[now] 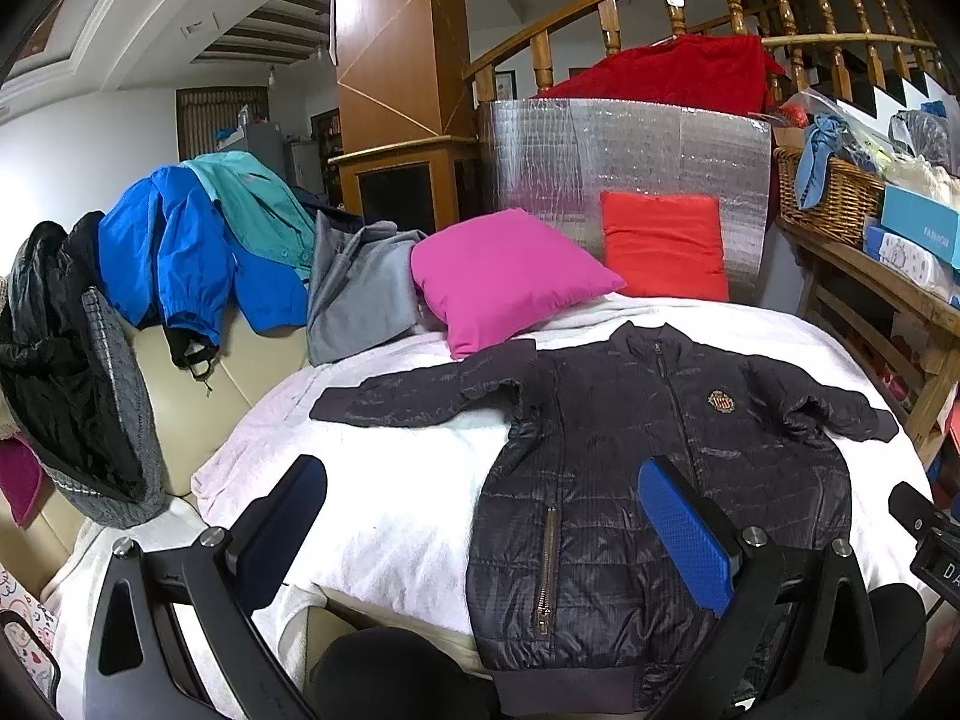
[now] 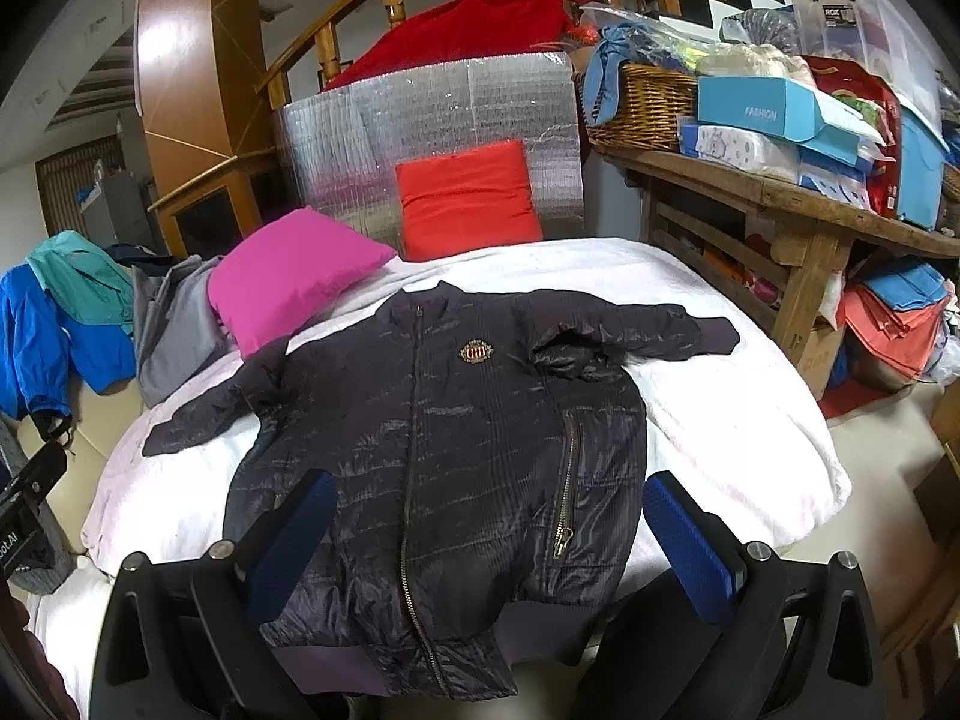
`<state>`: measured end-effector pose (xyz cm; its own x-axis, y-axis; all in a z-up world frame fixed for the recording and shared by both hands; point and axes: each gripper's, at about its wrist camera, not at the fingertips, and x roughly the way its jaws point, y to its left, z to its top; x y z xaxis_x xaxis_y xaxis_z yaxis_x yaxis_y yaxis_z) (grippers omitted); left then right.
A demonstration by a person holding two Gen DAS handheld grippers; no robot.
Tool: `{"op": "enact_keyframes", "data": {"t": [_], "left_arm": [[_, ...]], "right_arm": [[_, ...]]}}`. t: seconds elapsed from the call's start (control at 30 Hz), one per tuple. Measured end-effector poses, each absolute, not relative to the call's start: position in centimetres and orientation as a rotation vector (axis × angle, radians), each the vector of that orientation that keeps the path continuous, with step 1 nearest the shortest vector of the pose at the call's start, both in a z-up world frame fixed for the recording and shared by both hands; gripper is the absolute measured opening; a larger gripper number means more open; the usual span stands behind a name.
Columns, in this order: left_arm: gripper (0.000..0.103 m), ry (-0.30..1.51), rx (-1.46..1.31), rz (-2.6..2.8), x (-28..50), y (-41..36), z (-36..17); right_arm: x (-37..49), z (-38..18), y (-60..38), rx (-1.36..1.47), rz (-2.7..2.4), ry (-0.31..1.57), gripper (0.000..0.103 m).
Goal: Fold large clothes
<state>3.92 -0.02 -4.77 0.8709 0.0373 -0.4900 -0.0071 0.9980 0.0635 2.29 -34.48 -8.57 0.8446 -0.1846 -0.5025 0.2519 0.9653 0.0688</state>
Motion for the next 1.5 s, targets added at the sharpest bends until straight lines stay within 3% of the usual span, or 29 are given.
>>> {"op": "enact_keyframes", "data": {"t": [1.07, 1.5], "left_arm": [[0.103, 0.684, 0.070, 0.056, 12.6, -1.7, -11.1], [0.103, 0.753, 0.131, 0.029, 17.8, -5.0, -13.4]], "right_arm": [[12.4, -13.3, -36.7, 0.146, -0.243, 0.678, 0.103], [18.1, -13.9, -41.8, 0.238, -0.269, 0.681, 0.103]]}}
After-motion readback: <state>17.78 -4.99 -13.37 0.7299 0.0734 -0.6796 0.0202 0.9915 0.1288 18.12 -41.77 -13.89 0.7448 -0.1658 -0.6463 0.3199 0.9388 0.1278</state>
